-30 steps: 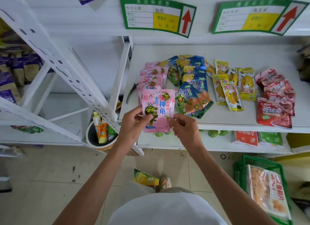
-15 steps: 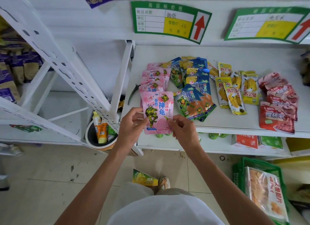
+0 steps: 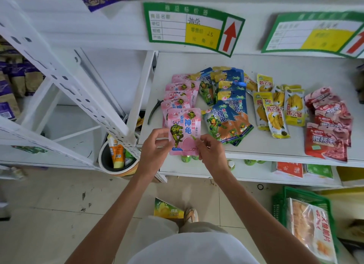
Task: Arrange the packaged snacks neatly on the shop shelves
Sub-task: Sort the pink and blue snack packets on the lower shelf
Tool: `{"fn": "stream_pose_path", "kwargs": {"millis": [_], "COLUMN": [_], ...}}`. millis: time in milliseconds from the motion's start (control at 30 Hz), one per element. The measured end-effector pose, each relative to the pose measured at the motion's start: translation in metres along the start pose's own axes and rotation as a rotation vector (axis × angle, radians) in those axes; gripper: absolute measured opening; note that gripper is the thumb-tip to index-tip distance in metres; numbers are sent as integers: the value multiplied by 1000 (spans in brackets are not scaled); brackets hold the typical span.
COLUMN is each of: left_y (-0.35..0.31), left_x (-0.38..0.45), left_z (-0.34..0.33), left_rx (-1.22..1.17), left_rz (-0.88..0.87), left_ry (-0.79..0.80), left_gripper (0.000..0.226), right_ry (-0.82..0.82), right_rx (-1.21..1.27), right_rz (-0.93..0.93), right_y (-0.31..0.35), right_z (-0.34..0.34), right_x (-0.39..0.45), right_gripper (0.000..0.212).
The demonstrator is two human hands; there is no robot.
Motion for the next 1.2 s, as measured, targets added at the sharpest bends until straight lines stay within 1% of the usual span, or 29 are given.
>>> {"fn": "stream_pose_path", "kwargs": {"millis": [100,200,367,500,733,833,1000,1133,1200], "left_y": [7,8,6,6,11,12,20,24,25], "left_x": [9,14,16,18,18,20,21,25,27], "left_z": [-8,-12,-17,-23,-24,-26,-19,-16,-14], "left_rx": [23,62,165,199,183,198,258,295,288], "left_rz": [6,-32,-100,-112,-128,-145,-189,-234,-229], "left_ry": [33,40,67,84,77,59,-17,-31,-29], "left_gripper": [41,45,46,49,45,42,31,29,27], "right_ry": [-30,-39,-12,-8,0,8,31,34,34], "right_rx": [-71,-144,-195,-187,-261,-260,-234,-227,-244], "right_rz": [-14,-48,-51,-77,-71,-73,-66,-57,-57], "right_y": [0,-1,13,8,9,6,-3,-5,-6], "right_z": [-5,-6,-3,-1,-5,-5,-8,-10,-10], "right_x": [10,18,15,15,18,20,26,30,29], "right_gripper": [11,14,11,8,9,11,18,18,19]}}
Point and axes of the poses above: each hand's wrist, its own x-axis towards the middle knuckle, its own z-axis out of the back of the hand, y = z × x, the point moved 8 cm from there along x, towards the middle knuckle, and after that the axes turned 11 degrees about y, right-handed, at the moved point
